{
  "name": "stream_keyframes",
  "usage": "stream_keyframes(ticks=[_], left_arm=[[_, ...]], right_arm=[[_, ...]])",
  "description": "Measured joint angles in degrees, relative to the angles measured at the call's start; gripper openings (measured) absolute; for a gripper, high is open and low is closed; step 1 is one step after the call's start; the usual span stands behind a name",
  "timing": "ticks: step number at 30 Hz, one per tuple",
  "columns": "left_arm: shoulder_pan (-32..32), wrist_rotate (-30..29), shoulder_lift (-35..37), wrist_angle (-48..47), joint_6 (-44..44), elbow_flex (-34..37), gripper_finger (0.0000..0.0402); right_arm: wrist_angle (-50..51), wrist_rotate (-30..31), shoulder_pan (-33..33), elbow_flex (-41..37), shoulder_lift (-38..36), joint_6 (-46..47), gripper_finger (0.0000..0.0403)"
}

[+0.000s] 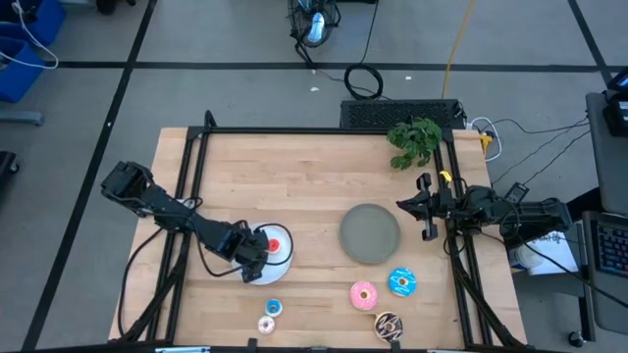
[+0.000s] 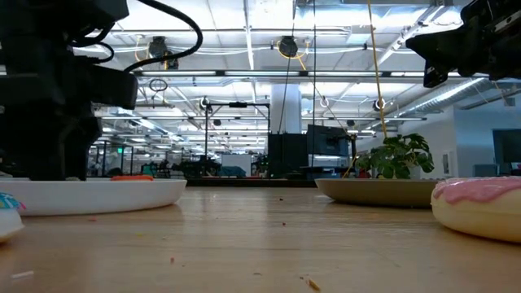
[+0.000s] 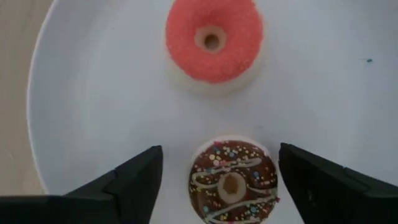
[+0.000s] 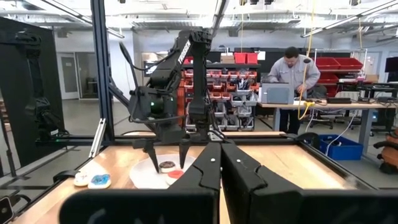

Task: Pick & Place donuts
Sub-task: Put the small brown donut on the white plate, then put the small white donut on the white plate

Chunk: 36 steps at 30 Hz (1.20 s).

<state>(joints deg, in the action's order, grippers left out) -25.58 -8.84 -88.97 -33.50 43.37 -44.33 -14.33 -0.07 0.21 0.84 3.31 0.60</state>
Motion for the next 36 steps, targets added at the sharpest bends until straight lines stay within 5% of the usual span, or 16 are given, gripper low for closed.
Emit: stream_keyframes(ticks=[5,12,20,27,36], left_arm=[[0.1,2.8,0.0,-1.5,-4.2,-3.6,0.0334],[0.3,4.2,0.0,-18.6,-4.3,-18.0,0.0309],[-3.5,1.1,0.1,-25.1,-2.9,-33.4,0.0186],[-6.7,-0.7,0.1,-26.9,-2.6,-36.5,0.0025],[-8.3,-0.7,0.1,-26.4,-0.7,-34.0,0.0005]], right_arm=[[0.0,0.0,0.0,0.0,0.0,-1.0,0.0000],[0.0,0.0,0.0,0.0,0.0,-1.1,0.0000],[0.0,0.0,0.0,0.0,0.0,-1.1,0.0000],[-0.3,0.0,0.0,0.0,0.0,-1.7,0.0000],[-1.1,0.2,0.0,0.0,0.0,-1.7,0.0000]])
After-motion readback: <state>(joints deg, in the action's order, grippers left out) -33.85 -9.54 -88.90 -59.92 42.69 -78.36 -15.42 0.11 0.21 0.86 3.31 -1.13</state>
